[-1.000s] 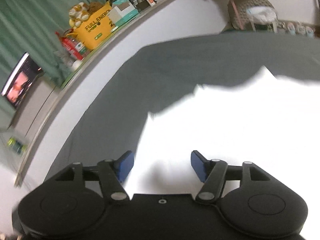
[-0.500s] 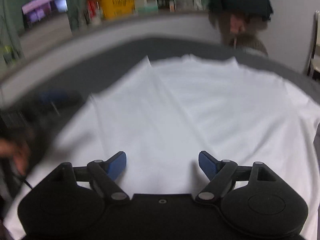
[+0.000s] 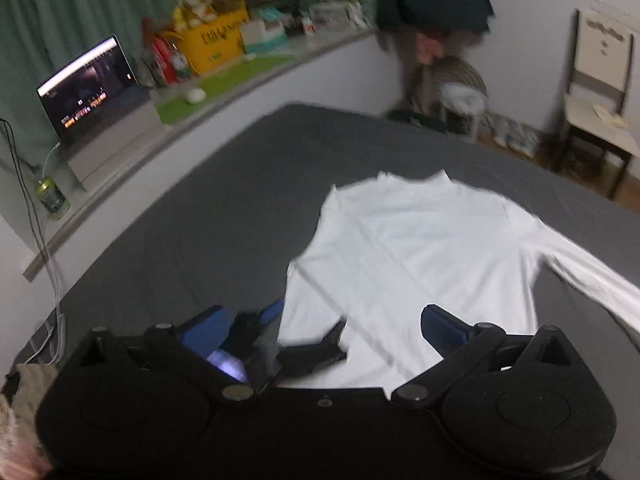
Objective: Fold clothes
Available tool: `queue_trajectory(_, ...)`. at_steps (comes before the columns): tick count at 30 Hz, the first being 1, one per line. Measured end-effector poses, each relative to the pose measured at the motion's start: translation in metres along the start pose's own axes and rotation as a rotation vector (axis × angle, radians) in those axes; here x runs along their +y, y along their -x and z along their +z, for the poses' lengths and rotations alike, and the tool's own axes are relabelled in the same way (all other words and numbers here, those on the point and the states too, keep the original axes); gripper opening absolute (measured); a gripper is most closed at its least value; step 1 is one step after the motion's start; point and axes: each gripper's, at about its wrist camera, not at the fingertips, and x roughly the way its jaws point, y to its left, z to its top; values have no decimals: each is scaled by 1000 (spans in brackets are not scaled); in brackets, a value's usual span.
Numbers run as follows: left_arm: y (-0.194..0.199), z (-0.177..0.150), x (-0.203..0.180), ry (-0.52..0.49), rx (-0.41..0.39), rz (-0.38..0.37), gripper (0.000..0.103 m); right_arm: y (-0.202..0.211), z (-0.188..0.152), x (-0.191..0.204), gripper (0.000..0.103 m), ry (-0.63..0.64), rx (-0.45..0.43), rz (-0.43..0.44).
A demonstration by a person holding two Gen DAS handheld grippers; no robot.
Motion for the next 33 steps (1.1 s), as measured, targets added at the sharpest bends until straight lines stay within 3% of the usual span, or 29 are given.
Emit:
queue_trajectory(4,4,3,-4,-14,-13,-17,103,46,-7,27,103,-3,-9,-41)
queue_trajectory(8,4,2,-10,-59,-6,-28,103,68,-23,47,103,88,-43,-99)
queue_trajectory(11,5,1,-11,-66,0,-39,103,79,-29,55,103,127,-13,-90)
queue_trajectory(18,7,1,-8,-51,3,-40,103,85,-31,57,103,86,23,-95)
queue_trajectory(22,8,2,-7,-49,-2,-42,103,87,-31,57,103,104,-16,-93)
queue_trajectory(25,8,3,-4,-30,-6,-43,103,69,-34,46,103,94,19,-92)
queue_trajectory(29,9,5,-2,-8,-20,-46,103,10,-42,-4,103,-1,60,-47)
queue_trajectory(31,9,7,-3,0,-29,-50,103,-36,-53,-41,103,-22,26,-28)
queue_trajectory(33,9,7,-5,8,-35,-62,103,-79,-64,-90,103,-14,-53,-81)
